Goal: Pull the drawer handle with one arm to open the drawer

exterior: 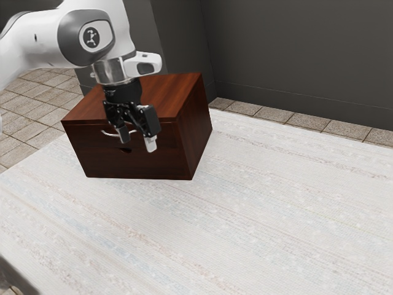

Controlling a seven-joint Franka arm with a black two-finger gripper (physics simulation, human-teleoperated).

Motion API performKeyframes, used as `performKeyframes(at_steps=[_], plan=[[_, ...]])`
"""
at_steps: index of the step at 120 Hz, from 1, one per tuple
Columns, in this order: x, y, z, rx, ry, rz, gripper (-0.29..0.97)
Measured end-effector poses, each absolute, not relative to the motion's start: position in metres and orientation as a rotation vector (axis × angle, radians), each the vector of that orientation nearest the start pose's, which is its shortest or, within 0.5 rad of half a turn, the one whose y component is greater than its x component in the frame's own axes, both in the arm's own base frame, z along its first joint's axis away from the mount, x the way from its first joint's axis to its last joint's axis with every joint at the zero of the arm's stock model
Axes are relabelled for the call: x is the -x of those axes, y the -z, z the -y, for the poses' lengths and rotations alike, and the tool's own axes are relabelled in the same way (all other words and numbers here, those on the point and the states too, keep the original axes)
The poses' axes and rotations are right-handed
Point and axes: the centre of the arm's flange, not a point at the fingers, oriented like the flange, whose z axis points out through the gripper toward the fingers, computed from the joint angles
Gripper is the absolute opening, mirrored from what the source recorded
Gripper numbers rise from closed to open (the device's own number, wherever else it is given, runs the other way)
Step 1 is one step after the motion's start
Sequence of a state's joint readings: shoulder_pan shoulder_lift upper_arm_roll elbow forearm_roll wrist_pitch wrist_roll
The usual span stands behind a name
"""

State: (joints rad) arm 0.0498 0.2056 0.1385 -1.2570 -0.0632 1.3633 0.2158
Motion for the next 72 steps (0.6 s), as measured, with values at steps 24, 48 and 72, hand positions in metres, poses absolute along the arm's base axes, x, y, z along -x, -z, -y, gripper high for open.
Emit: performKeyframes(at_steps=[24, 48, 72], plan=[[-0.588, -0.635, -0.093, 3.189, -0.138, -0.038, 0.68], [-0.564, -0.741, -0.069, 3.138, 0.215, -0.084, 0.68], [-0.565, -0.746, -0.061, 3.111, 0.245, -0.184, 0.68]])
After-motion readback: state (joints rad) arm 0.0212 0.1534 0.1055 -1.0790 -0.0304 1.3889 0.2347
